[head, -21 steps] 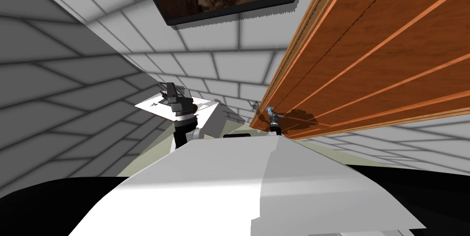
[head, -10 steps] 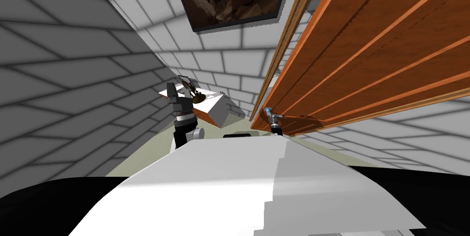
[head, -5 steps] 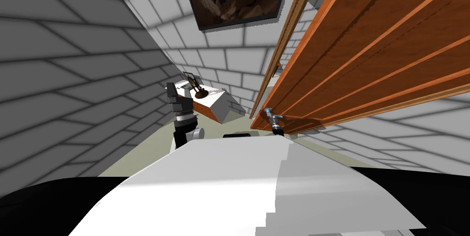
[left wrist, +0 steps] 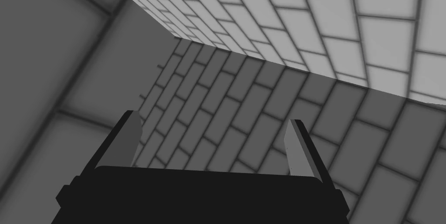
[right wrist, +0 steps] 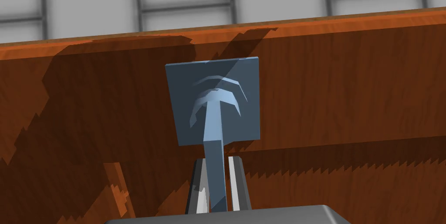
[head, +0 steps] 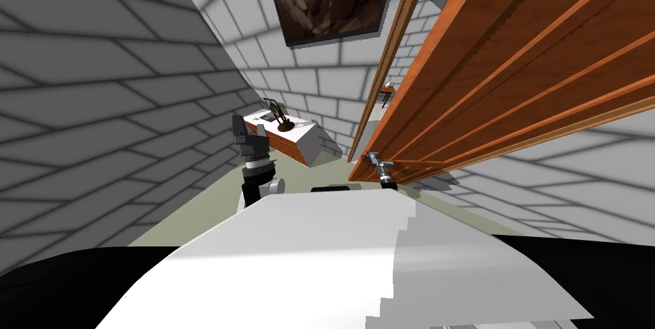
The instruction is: Pull the door open
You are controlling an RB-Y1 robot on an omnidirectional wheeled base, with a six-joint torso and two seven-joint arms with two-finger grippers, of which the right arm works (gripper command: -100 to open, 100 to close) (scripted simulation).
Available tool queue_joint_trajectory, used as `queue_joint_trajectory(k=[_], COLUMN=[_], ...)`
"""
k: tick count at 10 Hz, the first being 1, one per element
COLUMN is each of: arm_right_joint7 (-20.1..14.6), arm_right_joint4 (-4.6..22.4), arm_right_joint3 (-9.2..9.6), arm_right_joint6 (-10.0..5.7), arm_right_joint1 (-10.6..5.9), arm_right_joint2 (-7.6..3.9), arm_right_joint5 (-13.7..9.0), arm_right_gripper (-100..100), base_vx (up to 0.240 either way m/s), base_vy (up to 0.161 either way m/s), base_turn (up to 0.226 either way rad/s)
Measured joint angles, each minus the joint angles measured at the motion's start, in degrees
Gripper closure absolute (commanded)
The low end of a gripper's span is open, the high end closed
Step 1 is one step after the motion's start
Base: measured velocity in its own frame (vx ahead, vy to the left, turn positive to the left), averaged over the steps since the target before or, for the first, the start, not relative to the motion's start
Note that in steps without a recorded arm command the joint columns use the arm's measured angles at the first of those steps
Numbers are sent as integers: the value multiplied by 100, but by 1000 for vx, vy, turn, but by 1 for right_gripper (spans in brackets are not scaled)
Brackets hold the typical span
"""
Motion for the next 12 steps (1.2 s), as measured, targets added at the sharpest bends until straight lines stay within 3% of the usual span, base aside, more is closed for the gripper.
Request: queue_joint_trajectory(k=[2, 4, 9, 12], arm_right_joint7=[-123, -227, -463, -513], arm_right_joint4=[98, -82, 112, 87], arm_right_joint3=[62, 138, 300, 324], arm_right_joint6=[-206, -348, -807, -946], arm_right_joint1=[59, 309, 491, 628], arm_right_joint2=[-119, -206, -388, -443], arm_right_joint5=[32, 74, 163, 167], arm_right_gripper=[100, 100, 100, 100], base_vx=[-237, -207, -154, -182], base_vy=[-81, -37, -51, -78], base_turn=[170, 120, 98, 193])
